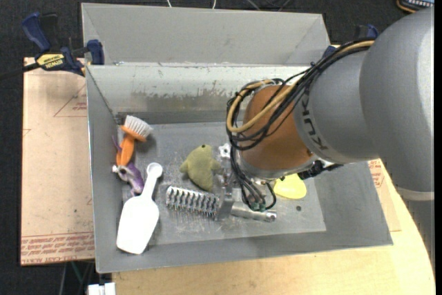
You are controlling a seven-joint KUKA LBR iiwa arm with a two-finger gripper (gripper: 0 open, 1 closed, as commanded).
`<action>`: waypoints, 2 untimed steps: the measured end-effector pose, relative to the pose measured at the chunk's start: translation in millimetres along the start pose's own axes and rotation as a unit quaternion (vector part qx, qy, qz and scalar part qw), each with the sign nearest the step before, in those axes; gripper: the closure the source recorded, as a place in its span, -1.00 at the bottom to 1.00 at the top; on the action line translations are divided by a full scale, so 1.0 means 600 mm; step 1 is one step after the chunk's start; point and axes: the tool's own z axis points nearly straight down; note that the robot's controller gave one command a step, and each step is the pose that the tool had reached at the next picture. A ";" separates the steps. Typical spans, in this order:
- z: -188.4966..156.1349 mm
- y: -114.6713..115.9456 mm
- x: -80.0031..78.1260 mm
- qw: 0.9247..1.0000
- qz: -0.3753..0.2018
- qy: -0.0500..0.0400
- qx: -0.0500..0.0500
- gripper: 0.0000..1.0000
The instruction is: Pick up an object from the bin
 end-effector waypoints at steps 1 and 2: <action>-0.010 0.000 0.001 1.000 0.000 0.000 0.000 1.00; -0.018 0.000 0.001 1.000 0.001 0.001 0.000 1.00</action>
Offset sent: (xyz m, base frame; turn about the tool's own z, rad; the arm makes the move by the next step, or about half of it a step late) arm -0.0002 0.0000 0.0137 0.0005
